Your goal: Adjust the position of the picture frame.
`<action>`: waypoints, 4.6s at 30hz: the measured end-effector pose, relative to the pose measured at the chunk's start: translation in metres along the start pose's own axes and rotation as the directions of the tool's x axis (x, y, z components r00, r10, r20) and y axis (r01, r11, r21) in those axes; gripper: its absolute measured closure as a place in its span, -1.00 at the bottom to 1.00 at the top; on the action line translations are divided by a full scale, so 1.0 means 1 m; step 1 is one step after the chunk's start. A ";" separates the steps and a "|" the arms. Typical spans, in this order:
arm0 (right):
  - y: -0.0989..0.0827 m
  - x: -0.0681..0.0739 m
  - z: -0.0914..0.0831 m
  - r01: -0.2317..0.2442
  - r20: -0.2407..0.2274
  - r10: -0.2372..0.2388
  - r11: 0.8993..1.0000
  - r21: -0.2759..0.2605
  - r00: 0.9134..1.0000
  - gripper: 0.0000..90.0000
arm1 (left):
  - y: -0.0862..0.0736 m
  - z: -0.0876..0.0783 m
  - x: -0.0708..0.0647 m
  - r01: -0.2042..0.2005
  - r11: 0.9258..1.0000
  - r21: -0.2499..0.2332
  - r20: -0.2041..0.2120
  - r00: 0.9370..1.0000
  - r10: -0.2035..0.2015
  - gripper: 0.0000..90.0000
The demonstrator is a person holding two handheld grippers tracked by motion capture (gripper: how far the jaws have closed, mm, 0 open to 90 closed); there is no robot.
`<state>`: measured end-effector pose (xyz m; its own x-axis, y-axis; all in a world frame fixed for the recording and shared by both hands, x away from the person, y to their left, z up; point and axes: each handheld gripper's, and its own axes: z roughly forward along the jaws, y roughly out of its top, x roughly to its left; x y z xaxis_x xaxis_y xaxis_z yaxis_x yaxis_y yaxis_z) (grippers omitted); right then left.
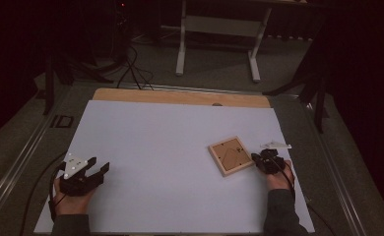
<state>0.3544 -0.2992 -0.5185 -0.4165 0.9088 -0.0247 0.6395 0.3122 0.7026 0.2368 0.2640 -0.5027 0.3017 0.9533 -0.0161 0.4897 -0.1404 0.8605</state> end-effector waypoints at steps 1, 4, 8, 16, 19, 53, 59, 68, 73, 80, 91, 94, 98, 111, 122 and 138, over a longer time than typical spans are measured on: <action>0.000 0.000 0.000 0.000 0.000 0.000 1.000 0.000 1.000 1.00 | 0.000 0.000 0.000 -0.001 1.000 -0.001 0.000 1.000 0.001 0.05; -0.003 0.004 -0.003 -0.001 -0.018 0.001 1.000 -0.003 1.000 1.00 | 0.000 0.000 0.000 0.001 1.000 0.000 0.000 1.000 -0.001 0.05; -0.007 0.010 -0.005 -0.007 -0.043 0.007 1.000 -0.010 0.999 1.00 | 0.000 0.001 -0.001 -0.002 1.000 0.002 -0.001 1.000 0.002 0.05; -0.009 0.022 -0.008 0.031 -0.072 -0.031 0.999 -0.011 0.997 1.00 | 0.000 -0.001 -0.001 -0.001 1.000 -0.003 0.001 1.000 0.001 0.05; -0.009 0.025 -0.008 0.034 -0.081 -0.035 0.999 -0.014 0.996 1.00 | 0.000 -0.001 -0.001 0.000 1.000 -0.003 0.000 1.000 0.000 0.05; 0.007 0.066 0.008 0.074 -0.162 -0.081 0.996 -0.052 0.983 1.00 | 0.008 0.011 -0.023 -0.106 0.994 -0.014 0.055 0.993 0.106 0.05; 0.012 0.073 0.016 0.073 -0.173 -0.083 0.995 -0.060 0.981 1.00 | 0.008 0.014 -0.029 -0.127 0.992 -0.009 0.067 0.990 0.127 0.05; 0.022 0.082 0.029 0.055 -0.197 -0.068 0.996 -0.071 0.978 1.00 | 0.009 0.020 -0.039 -0.126 0.992 -0.003 0.111 0.986 0.126 0.05; 0.028 0.092 0.037 0.064 -0.205 -0.078 0.995 -0.077 0.976 1.00 | 0.011 0.026 -0.051 -0.150 0.989 -0.004 0.140 0.979 0.149 0.05; 0.038 0.100 0.046 0.058 -0.216 -0.072 0.996 -0.073 0.974 1.00 | 0.017 0.040 -0.069 -0.176 0.984 0.003 0.184 0.968 0.172 0.05; 0.049 0.106 0.049 0.091 -0.219 -0.099 0.995 -0.048 0.971 1.00 | 0.027 0.077 -0.107 -0.242 0.970 0.022 0.253 0.940 0.229 0.06; 0.052 0.107 0.049 0.099 -0.220 -0.106 0.994 -0.044 0.970 1.00 | 0.027 0.085 -0.114 -0.255 0.966 0.034 0.267 0.934 0.237 0.07; 0.055 0.110 0.052 0.106 -0.226 -0.113 0.993 -0.043 0.968 1.00 | 0.026 0.098 -0.123 -0.287 0.956 0.058 0.276 0.925 0.261 0.10; 0.060 0.129 0.056 0.155 -0.268 -0.159 0.987 -0.035 0.950 1.00 | 0.023 0.114 -0.125 -0.328 0.939 0.104 0.325 0.903 0.280 0.30; 0.062 0.137 0.056 0.159 -0.283 -0.160 0.987 -0.028 0.946 1.00 | 0.020 0.105 -0.124 -0.336 0.933 0.125 0.305 0.908 0.286 0.38; 0.063 0.153 0.056 0.190 -0.307 -0.193 0.981 -0.040 0.932 1.00 | 0.014 0.095 -0.118 -0.327 0.936 0.130 0.229 0.928 0.293 0.40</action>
<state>0.3669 -0.1249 -0.5183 -0.7103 0.7014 0.0597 0.5222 0.4681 0.7129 0.2859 0.1243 -0.5370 0.6108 0.7825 0.1205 0.4660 -0.4784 0.7443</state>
